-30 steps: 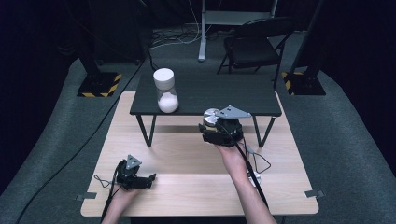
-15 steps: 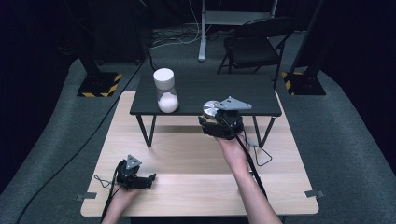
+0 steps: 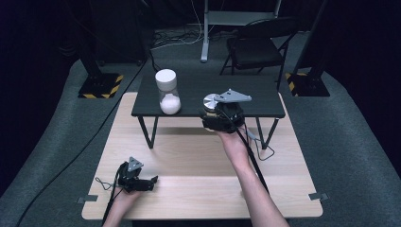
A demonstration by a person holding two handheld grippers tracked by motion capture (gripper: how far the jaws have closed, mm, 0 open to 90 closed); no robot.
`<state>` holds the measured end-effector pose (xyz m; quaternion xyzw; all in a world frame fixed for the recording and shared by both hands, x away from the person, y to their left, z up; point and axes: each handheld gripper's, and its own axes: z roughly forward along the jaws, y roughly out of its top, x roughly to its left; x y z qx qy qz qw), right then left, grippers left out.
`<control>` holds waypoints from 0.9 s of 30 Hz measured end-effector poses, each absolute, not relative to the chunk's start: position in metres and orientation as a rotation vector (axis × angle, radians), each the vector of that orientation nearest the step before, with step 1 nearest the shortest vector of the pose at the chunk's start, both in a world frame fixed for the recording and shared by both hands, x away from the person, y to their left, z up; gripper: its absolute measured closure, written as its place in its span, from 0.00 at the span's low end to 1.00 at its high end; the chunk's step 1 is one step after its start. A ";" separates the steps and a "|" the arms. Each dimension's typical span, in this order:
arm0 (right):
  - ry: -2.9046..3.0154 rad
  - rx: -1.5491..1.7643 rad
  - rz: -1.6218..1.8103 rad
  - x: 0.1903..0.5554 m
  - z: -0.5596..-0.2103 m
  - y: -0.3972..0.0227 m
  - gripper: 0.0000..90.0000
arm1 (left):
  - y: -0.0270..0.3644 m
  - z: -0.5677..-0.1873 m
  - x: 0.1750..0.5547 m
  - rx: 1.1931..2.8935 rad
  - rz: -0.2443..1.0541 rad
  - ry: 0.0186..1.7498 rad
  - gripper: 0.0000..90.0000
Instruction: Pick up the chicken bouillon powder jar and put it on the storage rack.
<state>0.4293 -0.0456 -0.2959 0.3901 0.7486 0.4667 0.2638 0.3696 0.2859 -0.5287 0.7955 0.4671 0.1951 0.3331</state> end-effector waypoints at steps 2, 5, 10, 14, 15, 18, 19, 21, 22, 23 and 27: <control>2.024 1.054 1.258 0.431 -0.294 -0.044 0.34 | 0.286 -0.529 0.369 2.076 0.509 1.220 0.03; 2.024 1.049 1.259 0.435 -0.290 -0.040 0.34 | 0.286 -0.529 0.369 2.075 0.509 1.220 0.03; 2.025 1.042 1.261 0.440 -0.285 -0.034 0.34 | 0.286 -0.529 0.369 2.077 0.509 1.219 0.03; 2.026 1.036 1.261 0.447 -0.281 -0.028 0.34 | 0.286 -0.529 0.369 2.077 0.509 1.219 0.03; 2.023 1.035 1.261 0.448 -0.281 -0.027 0.34 | 0.286 -0.529 0.369 2.077 0.509 1.219 0.03; 2.022 1.052 1.279 0.454 -0.279 -0.025 0.34 | 0.286 -0.529 0.369 2.075 0.507 1.220 0.03; 2.023 1.053 1.276 0.456 -0.278 -0.025 0.34 | 0.286 -0.529 0.369 2.076 0.508 1.219 0.03; 2.020 1.058 1.272 0.459 -0.277 -0.023 0.34 | 0.286 -0.529 0.369 2.076 0.508 1.219 0.03; 2.021 1.063 1.279 0.460 -0.277 -0.023 0.34 | 0.286 -0.529 0.369 2.076 0.508 1.220 0.03; 2.019 1.071 1.286 0.462 -0.277 -0.023 0.34 | 0.286 -0.529 0.369 2.076 0.508 1.220 0.03; 2.018 1.077 1.275 0.468 -0.277 -0.021 0.34 | 0.286 -0.529 0.369 2.076 0.508 1.220 0.03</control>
